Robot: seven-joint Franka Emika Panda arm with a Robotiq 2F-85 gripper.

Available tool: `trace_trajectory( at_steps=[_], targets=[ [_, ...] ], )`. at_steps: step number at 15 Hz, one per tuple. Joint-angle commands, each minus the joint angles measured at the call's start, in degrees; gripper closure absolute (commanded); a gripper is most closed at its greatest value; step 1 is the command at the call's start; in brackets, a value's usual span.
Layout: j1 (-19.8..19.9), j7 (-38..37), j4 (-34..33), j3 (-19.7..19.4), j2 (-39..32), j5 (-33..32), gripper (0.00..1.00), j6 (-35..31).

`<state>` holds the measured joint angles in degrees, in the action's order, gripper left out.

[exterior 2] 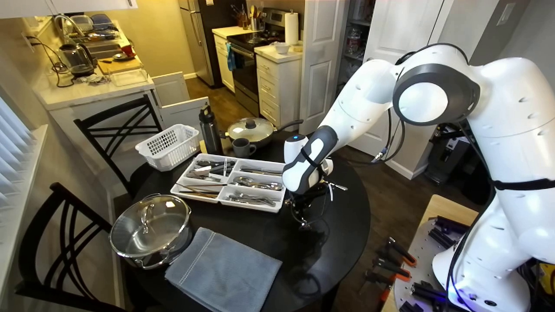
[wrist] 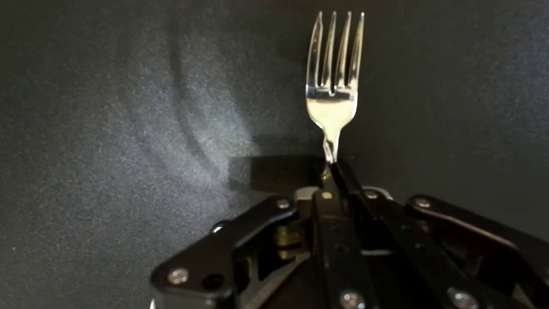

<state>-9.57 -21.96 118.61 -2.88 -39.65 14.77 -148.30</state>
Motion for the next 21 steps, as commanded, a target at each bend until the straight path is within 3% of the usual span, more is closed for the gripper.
trace_trajectory(
  at_steps=[1,3,6,9,13,21],
  targets=[
    [1.8,2.6,4.4,2.2,3.5,-0.5,0.99,-0.1],
    [3.0,4.5,9.4,3.0,9.0,0.2,0.99,-1.8],
    [5.1,1.8,15.3,3.7,16.6,4.8,0.99,-4.8],
    [6.2,3.8,16.7,3.8,21.5,4.9,0.99,-4.6],
    [7.3,9.7,11.3,3.7,20.6,0.9,0.99,0.2],
    [3.8,16.3,-3.3,3.7,11.8,-15.2,0.99,5.4]
  ],
)
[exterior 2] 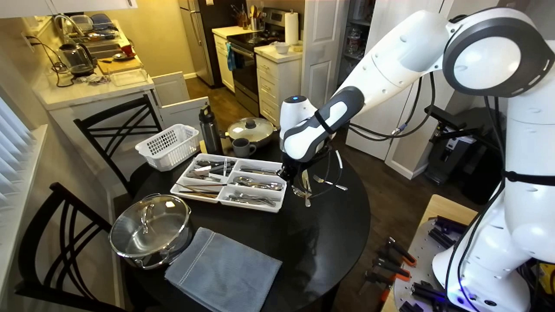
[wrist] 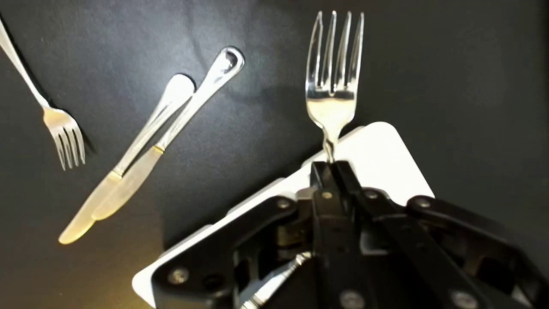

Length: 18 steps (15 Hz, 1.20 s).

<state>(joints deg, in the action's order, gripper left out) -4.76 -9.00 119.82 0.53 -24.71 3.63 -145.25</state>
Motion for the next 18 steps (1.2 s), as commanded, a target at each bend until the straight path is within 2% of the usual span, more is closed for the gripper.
trace_trajectory(
  at_steps=[1,4,10,13,18],
  targets=[
    [-1.5,4.3,-6.4,0.6,-4.6,-5.3,0.99,2.8],
    [-2.9,7.7,-9.8,1.0,-7.5,-9.4,0.99,3.9],
    [-6.5,12.1,-9.8,0.1,-10.0,-20.0,0.99,3.5],
    [-8.3,11.6,-9.2,-1.2,-10.6,-25.8,0.99,2.1],
    [-7.9,11.7,-7.9,-0.9,-10.3,-28.3,0.99,-3.0]
  ],
)
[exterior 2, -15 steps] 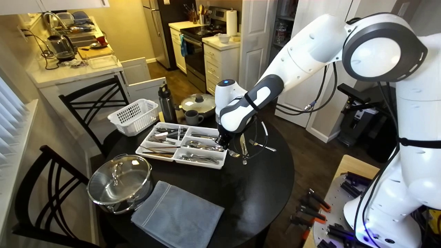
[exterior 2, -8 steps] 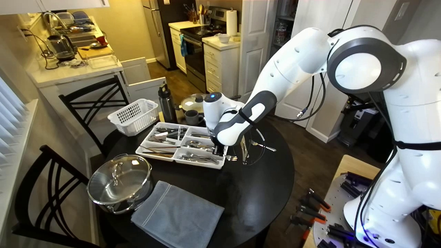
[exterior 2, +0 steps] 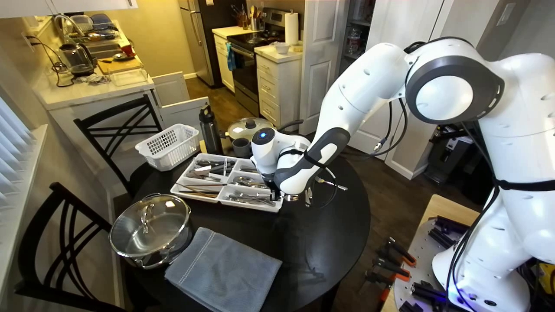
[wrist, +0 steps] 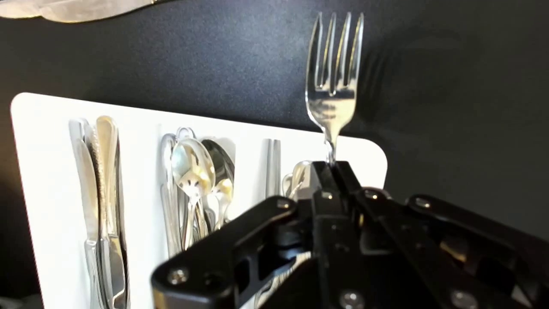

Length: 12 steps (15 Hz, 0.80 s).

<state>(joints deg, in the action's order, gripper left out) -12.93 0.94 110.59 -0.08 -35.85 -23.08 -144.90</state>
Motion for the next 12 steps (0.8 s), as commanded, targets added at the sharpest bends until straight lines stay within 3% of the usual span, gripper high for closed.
trace_trajectory(
  at_steps=[1,7,8,12],
  targets=[
    [0.4,1.7,3.0,-0.4,2.0,-2.1,0.99,-5.8],
    [0.2,-0.3,14.7,-4.5,7.3,-4.0,0.99,-20.2],
    [-0.4,0.5,7.9,-3.5,2.9,-1.9,0.94,-16.5],
    [-0.3,0.5,12.5,-4.6,5.3,-2.0,0.94,-19.1]
  ],
)
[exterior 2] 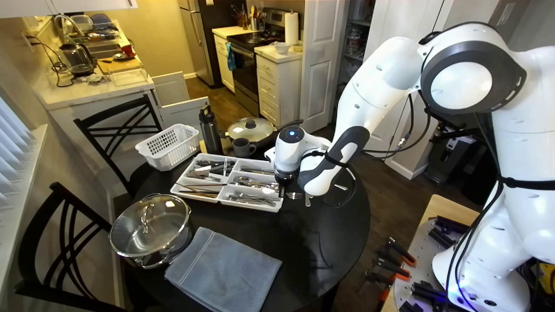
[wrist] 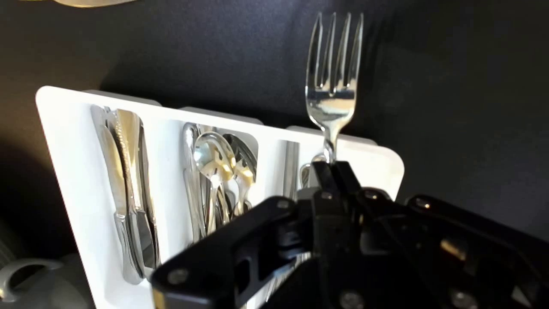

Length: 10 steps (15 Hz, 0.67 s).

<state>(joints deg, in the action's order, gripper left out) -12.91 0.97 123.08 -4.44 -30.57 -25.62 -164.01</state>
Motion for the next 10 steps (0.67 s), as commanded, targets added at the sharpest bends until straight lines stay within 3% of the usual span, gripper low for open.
trace_trajectory(
  at_steps=[1,4,10],
  targets=[
    [-0.3,0.5,0.1,-0.2,0.2,0.6,0.94,0.0],
    [-0.4,0.4,-0.5,-0.2,0.1,0.7,0.99,0.3],
    [5.2,6.4,-13.5,5.1,-4.2,7.9,0.99,8.4]
  ],
)
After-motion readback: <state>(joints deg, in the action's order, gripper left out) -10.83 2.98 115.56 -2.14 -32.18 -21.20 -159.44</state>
